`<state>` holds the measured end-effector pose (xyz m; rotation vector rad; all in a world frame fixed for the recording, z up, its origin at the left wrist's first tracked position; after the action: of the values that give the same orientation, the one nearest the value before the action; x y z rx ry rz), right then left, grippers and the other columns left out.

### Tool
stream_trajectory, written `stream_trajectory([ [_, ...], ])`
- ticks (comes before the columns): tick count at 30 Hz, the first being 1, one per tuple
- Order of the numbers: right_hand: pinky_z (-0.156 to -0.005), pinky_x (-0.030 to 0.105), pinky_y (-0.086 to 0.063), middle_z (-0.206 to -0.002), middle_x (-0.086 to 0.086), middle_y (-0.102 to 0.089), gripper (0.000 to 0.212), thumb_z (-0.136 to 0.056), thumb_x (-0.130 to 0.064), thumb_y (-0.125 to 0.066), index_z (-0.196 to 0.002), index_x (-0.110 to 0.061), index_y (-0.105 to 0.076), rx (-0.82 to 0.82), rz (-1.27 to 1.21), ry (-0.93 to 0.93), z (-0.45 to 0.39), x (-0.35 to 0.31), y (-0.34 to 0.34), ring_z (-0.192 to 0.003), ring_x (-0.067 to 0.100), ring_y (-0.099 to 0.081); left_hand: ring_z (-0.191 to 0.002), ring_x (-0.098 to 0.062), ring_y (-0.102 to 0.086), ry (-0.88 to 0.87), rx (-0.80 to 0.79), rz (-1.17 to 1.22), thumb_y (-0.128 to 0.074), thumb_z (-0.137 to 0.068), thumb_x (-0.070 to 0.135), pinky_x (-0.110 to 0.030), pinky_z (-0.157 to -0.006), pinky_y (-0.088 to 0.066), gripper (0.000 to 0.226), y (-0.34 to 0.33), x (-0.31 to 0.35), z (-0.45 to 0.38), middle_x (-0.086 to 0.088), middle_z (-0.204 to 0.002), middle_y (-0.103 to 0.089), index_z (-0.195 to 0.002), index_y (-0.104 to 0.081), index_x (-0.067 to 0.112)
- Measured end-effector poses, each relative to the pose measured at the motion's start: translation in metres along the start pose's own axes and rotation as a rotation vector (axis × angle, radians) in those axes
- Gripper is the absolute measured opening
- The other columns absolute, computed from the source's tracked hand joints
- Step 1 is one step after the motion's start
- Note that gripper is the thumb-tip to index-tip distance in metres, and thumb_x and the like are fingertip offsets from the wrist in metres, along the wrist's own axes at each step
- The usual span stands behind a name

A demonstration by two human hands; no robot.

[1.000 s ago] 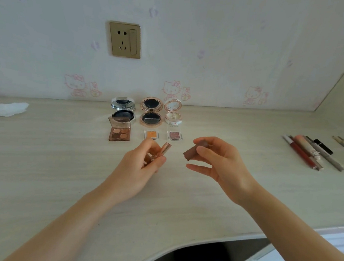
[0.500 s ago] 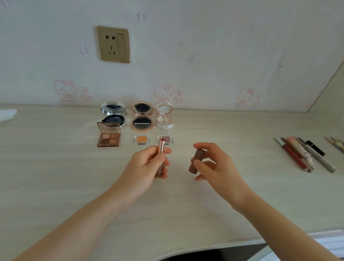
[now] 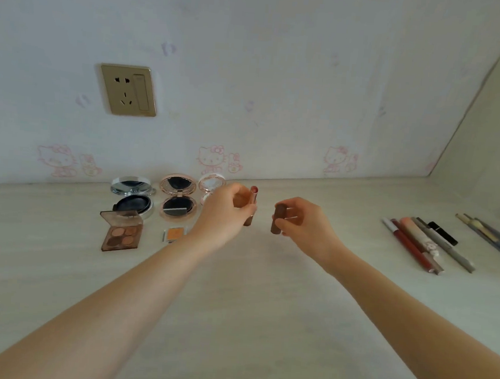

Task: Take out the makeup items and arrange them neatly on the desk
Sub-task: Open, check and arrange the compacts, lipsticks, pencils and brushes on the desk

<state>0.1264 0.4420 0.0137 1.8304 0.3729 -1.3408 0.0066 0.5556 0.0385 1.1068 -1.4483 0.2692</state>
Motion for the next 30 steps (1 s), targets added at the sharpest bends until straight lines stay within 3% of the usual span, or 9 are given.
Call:
stream_trajectory([
  [3,-0.083,0.043,-0.056,-0.091,-0.001,-0.070,0.025,-0.079,-0.004,-0.060,-0.097,-0.022,-0.062,0.023,0.015,0.008,-0.023,-0.005,0.000,-0.082,0.013,-0.069,-0.065,-0.004,-0.059,-0.015,0.081,-0.118,-0.062,-0.087,0.008,-0.006,-0.052,-0.041,0.004,-0.001,-0.002,-0.024,0.003,-0.077,-0.064,-0.086,-0.062,0.011],
  [5,-0.078,0.034,-0.057,-0.097,-0.002,-0.068,0.025,-0.080,-0.004,-0.060,-0.099,-0.021,-0.061,0.041,0.032,0.021,-0.034,-0.007,-0.002,-0.082,0.013,-0.069,-0.064,-0.008,-0.059,-0.002,0.118,-0.160,-0.062,-0.087,0.008,-0.007,-0.052,-0.039,0.005,-0.003,-0.008,-0.035,0.000,-0.076,-0.065,-0.083,-0.062,0.010],
  [7,-0.064,0.015,-0.051,-0.096,-0.003,-0.066,0.024,-0.082,-0.003,-0.059,-0.101,-0.018,-0.061,0.053,0.044,0.031,-0.043,-0.007,-0.006,-0.080,0.012,-0.069,-0.058,-0.001,-0.053,0.012,0.138,-0.191,-0.060,-0.087,0.006,-0.006,-0.049,-0.038,0.009,-0.005,-0.013,-0.043,-0.003,-0.073,-0.064,-0.079,-0.062,0.008],
  [9,-0.049,0.005,-0.041,-0.094,-0.003,-0.066,0.024,-0.082,-0.002,-0.058,-0.102,-0.015,-0.061,0.050,0.064,0.035,-0.050,-0.006,-0.012,-0.079,0.012,-0.069,-0.048,0.002,-0.049,0.014,0.144,-0.213,-0.056,-0.091,0.008,-0.006,-0.047,-0.037,0.016,-0.009,-0.015,-0.047,-0.009,-0.070,-0.066,-0.076,-0.061,0.004],
  [13,-0.050,0.011,-0.042,-0.097,0.001,-0.065,0.023,-0.081,-0.001,-0.058,-0.101,-0.014,-0.061,0.039,0.088,0.047,-0.060,0.001,-0.024,-0.085,0.016,-0.067,-0.057,-0.008,-0.054,0.036,0.165,-0.262,-0.058,-0.090,0.007,-0.011,-0.048,-0.037,0.013,-0.012,-0.019,-0.050,-0.008,-0.074,-0.067,-0.083,-0.067,0.002],
  [16,-0.059,0.014,-0.045,-0.094,-0.001,-0.063,0.021,-0.082,-0.001,-0.057,-0.100,-0.011,-0.061,0.026,0.118,0.073,-0.065,0.005,-0.030,-0.087,0.019,-0.065,-0.074,-0.024,-0.063,0.073,0.168,-0.307,-0.057,-0.089,0.009,-0.030,-0.062,-0.046,0.014,-0.015,-0.023,-0.055,-0.011,-0.079,-0.070,-0.083,-0.067,0.002],
  [18,-0.066,0.018,-0.047,-0.095,0.000,-0.064,0.020,-0.083,-0.001,-0.057,-0.099,-0.012,-0.062,0.024,0.130,0.069,-0.069,0.008,-0.032,-0.089,0.019,-0.064,-0.073,-0.027,-0.061,0.095,0.167,-0.318,-0.056,-0.090,0.009,-0.036,-0.063,-0.047,0.016,-0.017,-0.025,-0.060,-0.014,-0.078,-0.069,-0.080,-0.066,0.001],
  [25,-0.081,0.027,-0.050,-0.093,0.006,-0.066,0.023,-0.080,0.000,-0.061,-0.100,-0.010,-0.063,0.027,0.200,0.058,-0.083,0.012,-0.034,-0.091,0.021,-0.061,-0.070,-0.029,-0.058,0.092,0.205,-0.375,-0.049,-0.089,0.005,-0.038,-0.058,-0.044,0.018,-0.017,-0.033,-0.077,-0.015,-0.075,-0.064,-0.076,-0.061,0.001],
  [30,-0.074,0.018,-0.042,-0.099,0.005,-0.066,0.027,-0.082,-0.004,-0.062,-0.108,-0.012,-0.061,0.035,0.205,0.053,-0.091,0.016,-0.038,-0.086,0.015,-0.056,-0.069,-0.023,-0.052,0.141,0.230,-0.416,-0.050,-0.089,0.006,-0.028,-0.047,-0.028,0.016,-0.011,-0.038,-0.082,-0.012,-0.078,-0.064,-0.081,-0.063,0.002],
])
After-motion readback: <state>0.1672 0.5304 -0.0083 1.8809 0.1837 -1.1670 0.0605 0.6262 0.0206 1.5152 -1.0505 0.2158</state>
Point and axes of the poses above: each hand's wrist, its own z-axis away from the middle knuckle, its own y-axis out of the back of the hand, x = y × z, the point moved 10 cm from there along -z, towards the middle knuckle
